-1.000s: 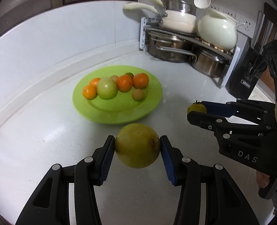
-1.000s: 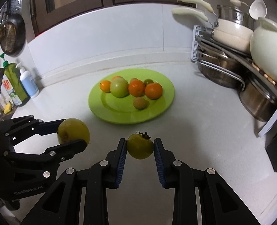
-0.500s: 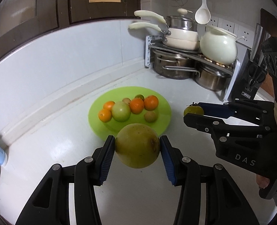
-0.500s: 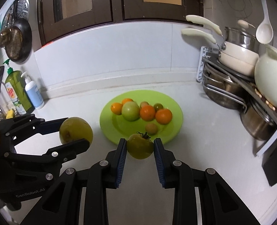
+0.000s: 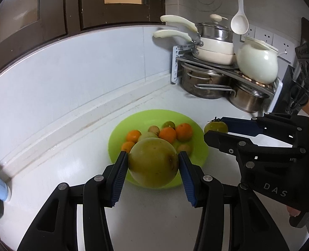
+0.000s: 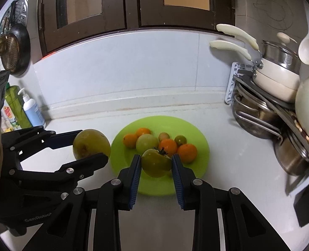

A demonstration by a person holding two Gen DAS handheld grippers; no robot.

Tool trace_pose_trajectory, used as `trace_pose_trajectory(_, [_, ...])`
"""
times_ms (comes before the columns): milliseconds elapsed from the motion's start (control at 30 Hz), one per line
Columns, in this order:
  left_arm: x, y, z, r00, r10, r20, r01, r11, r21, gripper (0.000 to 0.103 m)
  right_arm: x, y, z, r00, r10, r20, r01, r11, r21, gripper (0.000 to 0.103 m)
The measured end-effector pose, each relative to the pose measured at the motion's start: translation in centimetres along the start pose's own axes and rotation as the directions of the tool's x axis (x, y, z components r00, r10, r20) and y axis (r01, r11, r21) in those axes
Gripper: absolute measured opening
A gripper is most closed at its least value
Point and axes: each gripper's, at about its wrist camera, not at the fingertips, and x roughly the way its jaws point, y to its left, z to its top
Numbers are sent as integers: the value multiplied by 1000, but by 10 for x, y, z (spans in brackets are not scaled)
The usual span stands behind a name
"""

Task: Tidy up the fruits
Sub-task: 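Carry the yellow-green fruit onto the plate with the left tool while the right tool carries the tomato there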

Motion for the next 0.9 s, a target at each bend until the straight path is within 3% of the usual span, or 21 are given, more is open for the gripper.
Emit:
trace_pose_trajectory(400, [42,10,29,1000,2,-19,-1,1000,18,48,48,-16,27,1000,-1,-26,1,1000,-3,30])
trace_pose_trajectory(900, [123,24,56,997,8,-77,-4,999,53,48,121,-54,43,995,-9,-98,12,1000,29,30])
